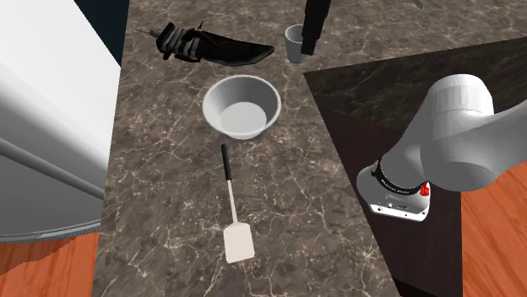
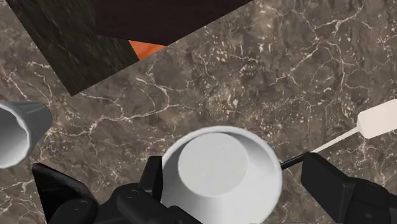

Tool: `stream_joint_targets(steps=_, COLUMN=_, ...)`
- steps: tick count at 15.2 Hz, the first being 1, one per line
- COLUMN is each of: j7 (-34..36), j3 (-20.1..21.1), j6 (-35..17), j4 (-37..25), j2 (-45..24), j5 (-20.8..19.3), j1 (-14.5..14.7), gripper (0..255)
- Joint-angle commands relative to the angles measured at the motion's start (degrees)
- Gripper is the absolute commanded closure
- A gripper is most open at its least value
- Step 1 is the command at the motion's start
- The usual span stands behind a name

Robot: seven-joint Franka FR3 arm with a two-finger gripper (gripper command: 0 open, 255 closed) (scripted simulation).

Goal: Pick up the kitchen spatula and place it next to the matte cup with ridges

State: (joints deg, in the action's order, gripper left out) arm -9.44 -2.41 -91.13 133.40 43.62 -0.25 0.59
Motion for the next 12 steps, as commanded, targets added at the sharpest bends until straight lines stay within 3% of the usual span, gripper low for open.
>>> stream_joint_targets(steps=1, j7=0.0, j3=0.0, j6=0.0, j4=0.0, j2=0.0, j5=0.0, j1=0.0, gripper=0)
stream_joint_targets(steps=7, j7=18.56, j3=9.54, j6=-6.05, j4=9.06, j2=3.85, j5=5.93, j1=-1.53, gripper=0)
stream_joint_targets(steps=12, j7=34.17, j3=18.52, j6=-12.13, j4=13.26, j2=2.94, j5=11.5, j1=-2.34, gripper=0)
